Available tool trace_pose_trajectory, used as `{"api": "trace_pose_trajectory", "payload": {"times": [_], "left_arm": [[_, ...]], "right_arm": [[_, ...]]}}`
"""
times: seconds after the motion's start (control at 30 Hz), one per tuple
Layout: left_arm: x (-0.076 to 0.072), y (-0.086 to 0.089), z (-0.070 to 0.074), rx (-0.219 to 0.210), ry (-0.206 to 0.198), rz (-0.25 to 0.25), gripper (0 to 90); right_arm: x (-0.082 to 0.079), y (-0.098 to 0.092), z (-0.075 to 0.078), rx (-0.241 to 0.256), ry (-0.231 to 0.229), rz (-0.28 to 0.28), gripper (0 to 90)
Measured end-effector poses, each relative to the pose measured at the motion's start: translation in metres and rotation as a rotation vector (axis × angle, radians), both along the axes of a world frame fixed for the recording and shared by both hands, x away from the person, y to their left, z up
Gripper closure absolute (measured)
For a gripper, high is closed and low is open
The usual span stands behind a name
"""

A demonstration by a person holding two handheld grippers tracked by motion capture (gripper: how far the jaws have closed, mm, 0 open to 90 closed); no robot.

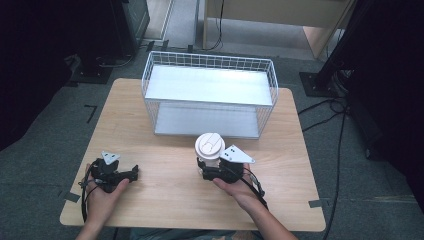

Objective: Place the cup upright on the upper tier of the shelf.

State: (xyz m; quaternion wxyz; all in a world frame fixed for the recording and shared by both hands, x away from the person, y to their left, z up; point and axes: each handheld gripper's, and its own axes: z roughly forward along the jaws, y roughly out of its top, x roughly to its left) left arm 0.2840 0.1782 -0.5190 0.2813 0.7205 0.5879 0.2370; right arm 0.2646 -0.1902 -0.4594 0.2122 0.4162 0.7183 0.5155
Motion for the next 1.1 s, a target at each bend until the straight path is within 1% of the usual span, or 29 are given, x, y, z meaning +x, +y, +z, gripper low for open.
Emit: {"api": "trace_pose_trajectory", "payload": {"times": [0.1,0.2,0.27,0.37,0.43,0.47,0.57,0.63,0.67,0.7,0.73,0.77,0.8,0.87,0.9,0.93,0.97,1.0,1.03,1.07,1.1], "left_arm": [[0.000,0.000,0.000,0.000,0.000,0.000,0.0],[0.000,0.000,0.000,0.000,0.000,0.000,0.0],[0.000,0.000,0.000,0.000,0.000,0.000,0.0],[0.000,0.000,0.000,0.000,0.000,0.000,0.0],[0.000,0.000,0.000,0.000,0.000,0.000,0.0],[0.000,0.000,0.000,0.000,0.000,0.000,0.0],[0.000,0.000,0.000,-0.002,-0.002,0.002,0.0],[0.000,0.000,0.000,-0.002,-0.001,0.002,0.0],[0.000,0.000,0.000,-0.002,-0.002,0.002,0.0],[0.000,0.000,0.000,-0.002,-0.002,0.002,0.0],[0.000,0.000,0.000,0.001,-0.002,0.001,0.0],[0.000,0.000,0.000,0.000,-0.002,0.001,0.0],[0.000,0.000,0.000,0.000,-0.002,0.001,0.0],[0.000,0.000,0.000,0.000,-0.002,0.001,0.0],[0.000,0.000,0.000,0.000,-0.002,0.001,0.0],[0.000,0.000,0.000,0.000,-0.002,0.001,0.0],[0.000,0.000,0.000,0.001,-0.002,0.001,0.0],[0.000,0.000,0.000,0.001,-0.002,0.001,0.0],[0.000,0.000,0.000,0.000,-0.002,0.001,0.0],[0.000,0.000,0.000,0.000,-0.002,0.001,0.0],[0.000,0.000,0.000,0.000,-0.002,0.001,0.0]], "right_arm": [[0.000,0.002,0.000,0.002,-0.022,-0.001,14.2],[-0.003,0.003,0.002,-0.010,-0.066,-0.020,15.4],[-0.004,0.003,0.002,0.010,-0.062,-0.024,15.5],[-0.006,0.005,0.004,0.006,-0.094,-0.035,15.6],[-0.007,0.005,0.008,0.015,-0.112,-0.039,15.6],[-0.007,0.005,0.008,0.015,-0.112,-0.039,15.6],[-0.009,0.005,0.017,0.027,-0.140,-0.051,15.6],[-0.010,0.005,0.020,0.033,-0.144,-0.052,15.6],[-0.010,0.004,0.026,0.033,-0.174,-0.060,15.6],[-0.010,0.004,0.026,0.033,-0.174,-0.060,15.6],[-0.010,0.004,0.029,0.036,-0.180,-0.062,15.6],[-0.010,0.004,0.035,0.040,-0.194,-0.068,15.5],[-0.010,0.004,0.035,0.040,-0.194,-0.068,15.5],[-0.010,0.003,0.045,0.046,-0.222,-0.077,15.6],[-0.010,0.003,0.045,0.046,-0.222,-0.077,15.6],[-0.010,0.001,0.052,0.049,-0.246,-0.085,15.5],[-0.010,0.001,0.054,0.054,-0.248,-0.089,15.5],[-0.010,0.000,0.057,0.057,-0.265,-0.094,15.5],[-0.010,0.000,0.057,0.057,-0.265,-0.094,15.5],[-0.010,-0.002,0.063,0.063,-0.279,-0.105,15.4],[-0.010,-0.002,0.063,0.063,-0.279,-0.105,15.4]]}}
